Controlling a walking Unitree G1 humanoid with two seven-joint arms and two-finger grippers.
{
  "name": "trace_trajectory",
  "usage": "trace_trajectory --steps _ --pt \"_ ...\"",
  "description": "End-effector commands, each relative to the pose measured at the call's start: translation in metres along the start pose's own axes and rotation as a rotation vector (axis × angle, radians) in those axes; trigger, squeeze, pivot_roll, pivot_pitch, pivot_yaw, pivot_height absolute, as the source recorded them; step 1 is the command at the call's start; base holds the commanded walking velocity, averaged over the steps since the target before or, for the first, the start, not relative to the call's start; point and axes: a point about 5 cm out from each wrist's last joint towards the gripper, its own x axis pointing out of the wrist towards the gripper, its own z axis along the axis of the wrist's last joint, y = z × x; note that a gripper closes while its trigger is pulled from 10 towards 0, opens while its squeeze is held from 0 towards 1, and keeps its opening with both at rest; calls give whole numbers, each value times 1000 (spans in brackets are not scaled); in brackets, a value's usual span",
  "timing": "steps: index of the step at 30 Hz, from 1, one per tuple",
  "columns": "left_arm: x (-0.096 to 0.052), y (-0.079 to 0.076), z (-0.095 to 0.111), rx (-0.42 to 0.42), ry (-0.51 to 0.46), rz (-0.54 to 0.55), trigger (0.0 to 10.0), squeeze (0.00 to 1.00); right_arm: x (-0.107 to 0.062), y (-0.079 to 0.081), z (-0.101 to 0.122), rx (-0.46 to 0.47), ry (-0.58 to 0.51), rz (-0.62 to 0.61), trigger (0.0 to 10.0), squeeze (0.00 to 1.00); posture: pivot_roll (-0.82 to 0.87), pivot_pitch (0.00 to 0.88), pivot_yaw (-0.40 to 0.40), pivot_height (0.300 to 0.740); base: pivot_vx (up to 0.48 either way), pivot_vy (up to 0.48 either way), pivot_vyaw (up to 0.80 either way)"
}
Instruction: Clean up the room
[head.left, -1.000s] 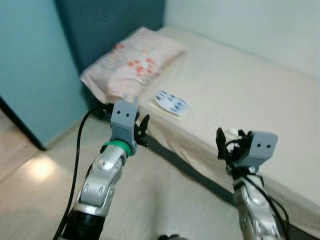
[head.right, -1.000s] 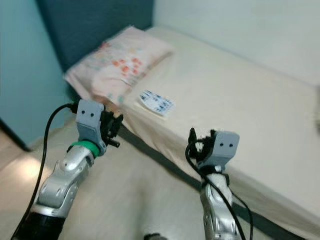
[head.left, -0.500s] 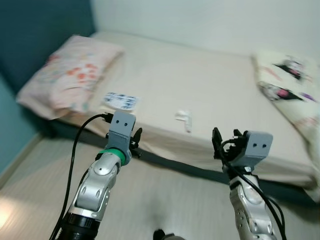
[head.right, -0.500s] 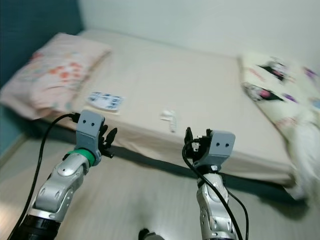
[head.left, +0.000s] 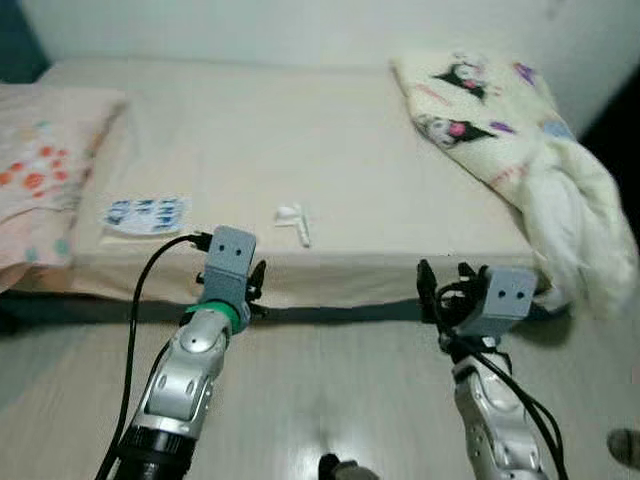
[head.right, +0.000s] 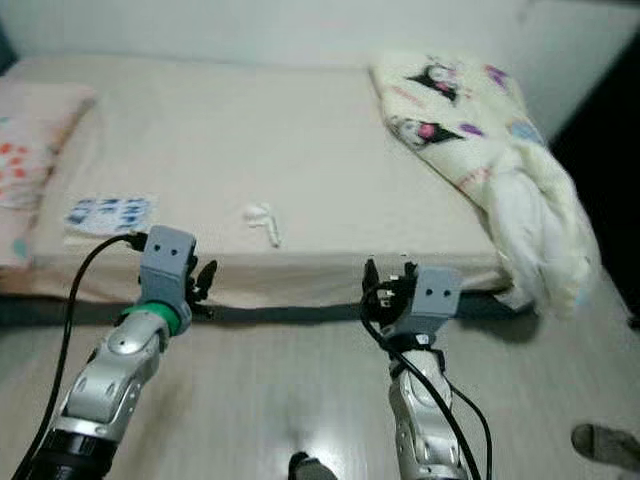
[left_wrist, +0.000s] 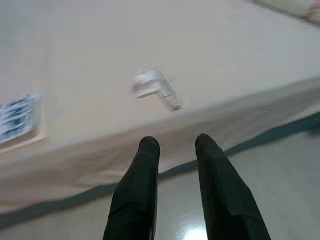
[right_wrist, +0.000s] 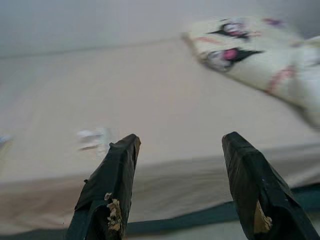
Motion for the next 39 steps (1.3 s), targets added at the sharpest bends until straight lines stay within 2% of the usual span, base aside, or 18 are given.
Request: trace_trajectory --steps 1,15,30,39 --pt "0 0 -7 5 15 9 10000 0 -3 -3 -4 2 18 -8 10000 0 -17 96 10 740 0 0 -781" --pt "9 -12 3 -44 -14 -28 10000 0 -2 -10 2 -13 -3 -28 10000 0 -51 94 12 740 0 0 -782" --pt "13 -17 2 -49 -16 -45 10000 0 -4 -13 2 -19 -3 -36 10000 0 -67 92 17 740 0 0 -784" --pt "12 -17 -8 -29 7 -49 10000 0 -3 -13 1 -21 0 -35 10000 0 -65 81 15 740 0 0 -781"
